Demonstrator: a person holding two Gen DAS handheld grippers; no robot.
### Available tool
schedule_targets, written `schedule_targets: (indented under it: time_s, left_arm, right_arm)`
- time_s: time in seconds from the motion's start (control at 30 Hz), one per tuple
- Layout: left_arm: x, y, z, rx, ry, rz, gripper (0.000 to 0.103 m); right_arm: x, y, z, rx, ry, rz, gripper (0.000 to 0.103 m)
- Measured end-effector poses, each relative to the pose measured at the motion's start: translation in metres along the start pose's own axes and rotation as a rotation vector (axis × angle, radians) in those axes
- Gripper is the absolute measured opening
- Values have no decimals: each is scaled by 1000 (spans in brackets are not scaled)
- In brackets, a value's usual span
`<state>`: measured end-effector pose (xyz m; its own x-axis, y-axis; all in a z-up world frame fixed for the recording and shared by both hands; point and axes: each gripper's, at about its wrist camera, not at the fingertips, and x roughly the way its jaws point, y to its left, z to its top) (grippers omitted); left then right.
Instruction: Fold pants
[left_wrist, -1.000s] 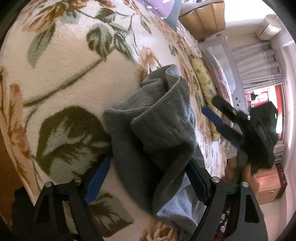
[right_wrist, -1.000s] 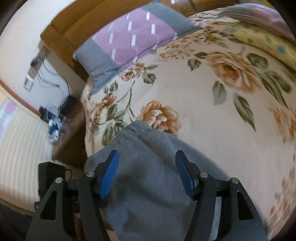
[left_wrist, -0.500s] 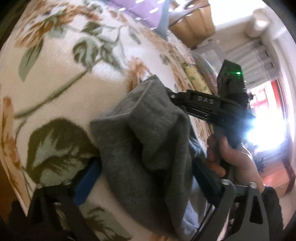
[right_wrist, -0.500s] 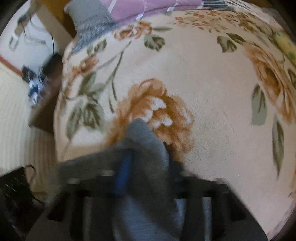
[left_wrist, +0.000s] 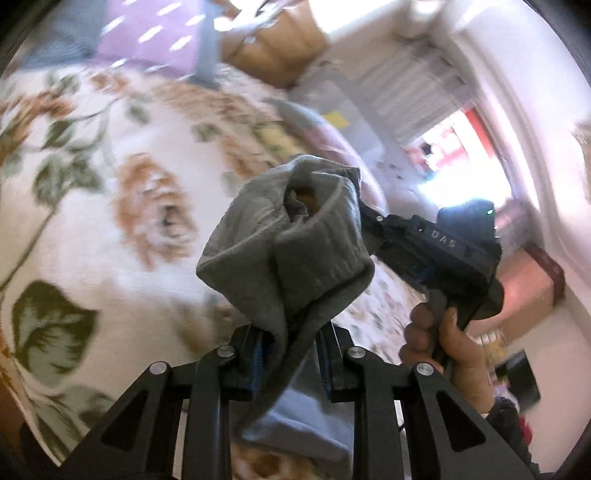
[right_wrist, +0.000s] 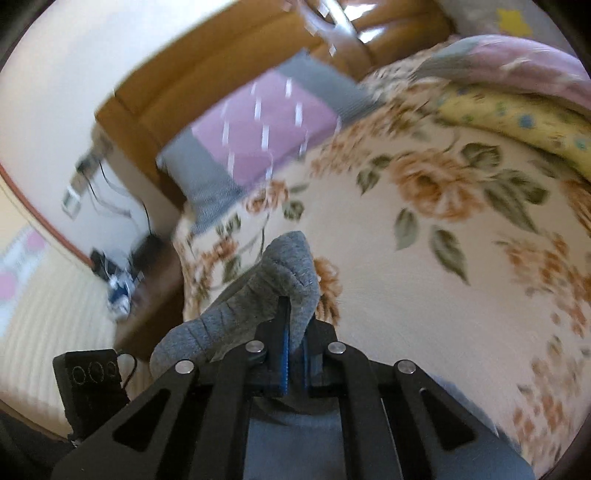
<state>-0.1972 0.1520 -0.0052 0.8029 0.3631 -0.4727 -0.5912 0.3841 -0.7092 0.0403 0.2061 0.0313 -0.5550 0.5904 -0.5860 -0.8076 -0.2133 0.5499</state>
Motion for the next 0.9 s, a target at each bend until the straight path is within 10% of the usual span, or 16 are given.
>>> schedule_targets:
  time_s: [0.9]
  left_arm:
    - [66, -189, -163, 460, 437, -252, 23]
  right_arm:
    - [-293, -98, -250, 438, -503, -71, 6]
